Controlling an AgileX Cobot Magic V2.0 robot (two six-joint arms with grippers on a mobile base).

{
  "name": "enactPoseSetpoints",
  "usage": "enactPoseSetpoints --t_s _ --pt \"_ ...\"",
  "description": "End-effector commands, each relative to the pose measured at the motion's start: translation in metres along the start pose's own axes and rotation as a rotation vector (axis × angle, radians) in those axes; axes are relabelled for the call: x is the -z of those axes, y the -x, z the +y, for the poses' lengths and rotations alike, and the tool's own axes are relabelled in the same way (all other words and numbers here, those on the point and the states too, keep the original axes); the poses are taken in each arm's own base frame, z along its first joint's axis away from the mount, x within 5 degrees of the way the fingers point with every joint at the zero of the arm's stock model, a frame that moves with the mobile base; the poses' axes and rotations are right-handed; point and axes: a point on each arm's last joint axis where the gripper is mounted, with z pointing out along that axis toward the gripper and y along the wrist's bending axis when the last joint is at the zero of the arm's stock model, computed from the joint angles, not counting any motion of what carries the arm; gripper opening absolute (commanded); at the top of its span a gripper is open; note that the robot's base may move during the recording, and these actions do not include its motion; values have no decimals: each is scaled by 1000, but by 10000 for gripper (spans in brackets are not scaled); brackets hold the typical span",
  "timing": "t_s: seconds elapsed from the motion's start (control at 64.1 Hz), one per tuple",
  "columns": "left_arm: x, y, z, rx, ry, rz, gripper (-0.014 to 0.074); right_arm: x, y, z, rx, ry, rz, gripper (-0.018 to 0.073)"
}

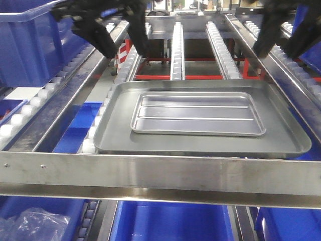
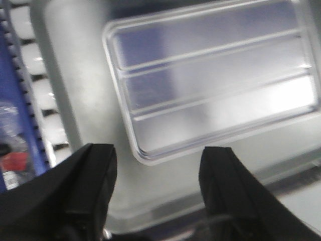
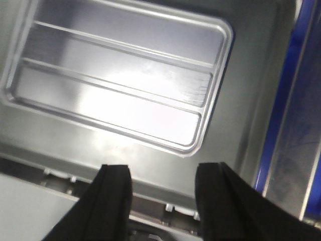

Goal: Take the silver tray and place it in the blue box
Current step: 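Lower both grippers onto the silver tray's farther rim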

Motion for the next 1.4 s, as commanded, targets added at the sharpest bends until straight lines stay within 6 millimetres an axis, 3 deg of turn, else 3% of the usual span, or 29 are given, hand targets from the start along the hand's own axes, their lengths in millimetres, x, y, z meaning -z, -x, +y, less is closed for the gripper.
enactPoseSetpoints --t_s 0.0,0.203,0.374,0.561,1.185,1.388 --pt "16 19 -10 16 27 -82 290 5 26 1 -23 -23 -69 415" --pt "-14 30 -12 89 51 -28 290 -22 46 -8 -61 -130 -16 415" --pt "-23 35 -7 106 54 -42 290 -39 52 -22 -118 -155 3 415" --pt "-34 37 7 183 68 -35 286 -55 51 -27 -126 -167 33 415" --pt "-90 26 10 189 71 18 281 -97 47 -28 -116 -156 44 415" --pt "-94 26 10 188 68 10 281 -109 44 -29 -115 -160 66 415"
